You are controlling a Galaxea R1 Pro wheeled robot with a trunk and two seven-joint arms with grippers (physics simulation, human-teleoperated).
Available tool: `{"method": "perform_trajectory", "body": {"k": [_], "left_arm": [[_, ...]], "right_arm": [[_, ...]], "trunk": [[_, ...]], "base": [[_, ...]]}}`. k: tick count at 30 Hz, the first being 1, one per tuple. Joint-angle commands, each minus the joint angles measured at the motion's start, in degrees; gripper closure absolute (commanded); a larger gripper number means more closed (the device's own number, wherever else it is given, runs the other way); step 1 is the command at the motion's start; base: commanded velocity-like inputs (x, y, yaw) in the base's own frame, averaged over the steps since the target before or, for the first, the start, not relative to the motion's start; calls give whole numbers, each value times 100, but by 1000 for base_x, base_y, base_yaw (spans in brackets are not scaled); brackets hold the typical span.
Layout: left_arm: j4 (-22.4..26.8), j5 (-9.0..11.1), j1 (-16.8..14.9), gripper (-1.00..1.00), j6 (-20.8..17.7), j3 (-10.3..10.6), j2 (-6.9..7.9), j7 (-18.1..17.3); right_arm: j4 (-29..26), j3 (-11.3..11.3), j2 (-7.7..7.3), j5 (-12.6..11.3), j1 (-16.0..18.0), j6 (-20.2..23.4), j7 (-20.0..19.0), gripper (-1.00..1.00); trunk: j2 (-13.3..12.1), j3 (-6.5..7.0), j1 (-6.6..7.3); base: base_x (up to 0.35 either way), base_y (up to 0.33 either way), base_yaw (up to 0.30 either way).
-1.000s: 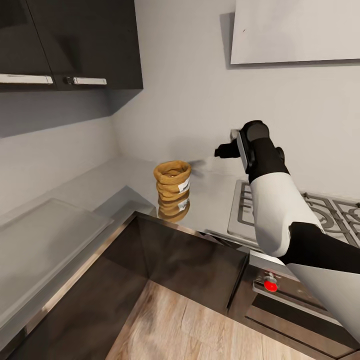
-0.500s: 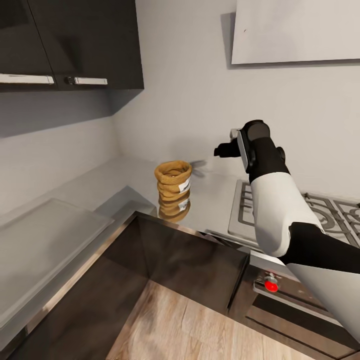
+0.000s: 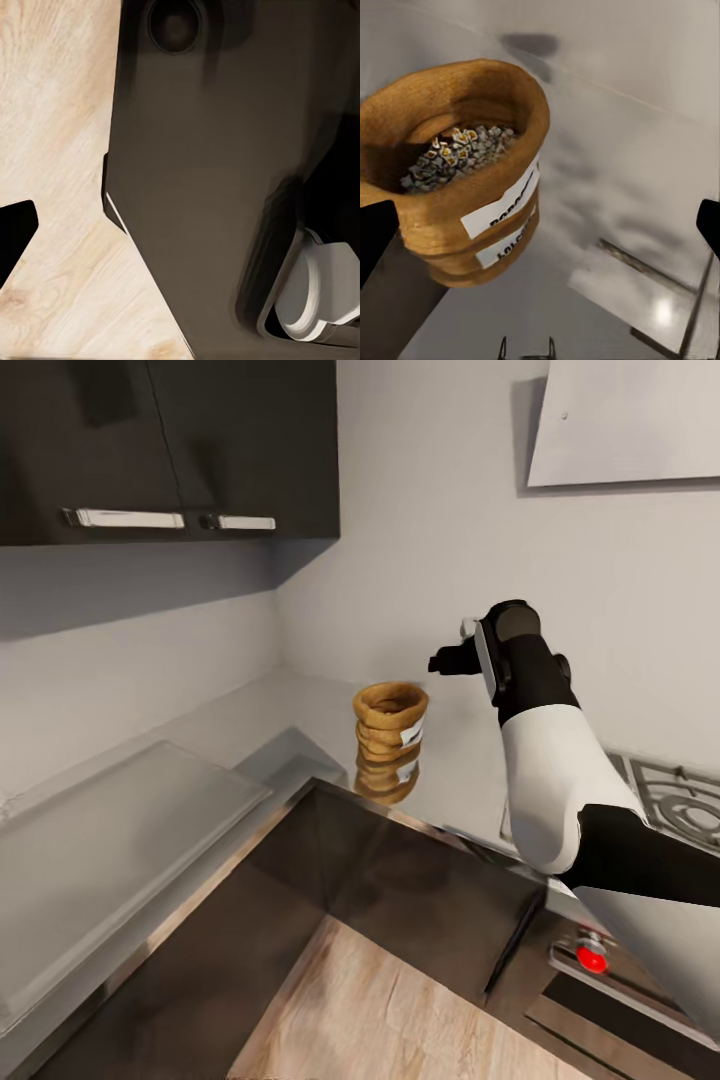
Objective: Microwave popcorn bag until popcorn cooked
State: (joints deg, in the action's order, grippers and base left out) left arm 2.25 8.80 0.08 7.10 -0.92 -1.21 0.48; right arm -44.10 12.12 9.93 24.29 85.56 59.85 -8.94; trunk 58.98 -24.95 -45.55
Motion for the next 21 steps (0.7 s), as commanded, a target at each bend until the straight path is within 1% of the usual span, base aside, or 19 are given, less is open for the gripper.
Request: {"method": "perform_trajectory", "body": {"k": [1, 11, 15, 18, 19, 20, 21], "left_arm": [[5, 34, 1, -100, 10, -5, -2, 5], [7, 34, 1, -100, 10, -5, -2, 7], [4, 34, 1, -100, 10, -5, -2, 8], [5, 34, 1, -100, 10, -5, -2, 6], [4, 34, 1, -100, 10, -5, -4, 5], [4, 34, 1, -100, 10, -5, -7, 6], [4, 34, 1, -100, 10, -5, -8, 6]], "right_arm": [[-5, 30, 7, 58, 5, 15, -55, -100], [-3, 28, 7, 81, 5, 15, -12, -100], [-3, 27, 7, 90, 5, 15, 15, -100], [-3, 27, 7, 93, 5, 15, 207, -100], [-3, 27, 7, 93, 5, 15, 351, -100], [-3, 27, 7, 93, 5, 15, 634, -100], [-3, 30, 7, 93, 5, 15, 787, -100]], "trunk": [[3, -5, 0], [3, -5, 0], [3, -5, 0], [3, -5, 0], [3, -5, 0], [3, -5, 0], [3, -5, 0]], "base": [[0, 0, 273], [0, 0, 272], [0, 0, 97], [0, 0, 12], [0, 0, 3], [0, 0, 1], [0, 0, 0]]}}
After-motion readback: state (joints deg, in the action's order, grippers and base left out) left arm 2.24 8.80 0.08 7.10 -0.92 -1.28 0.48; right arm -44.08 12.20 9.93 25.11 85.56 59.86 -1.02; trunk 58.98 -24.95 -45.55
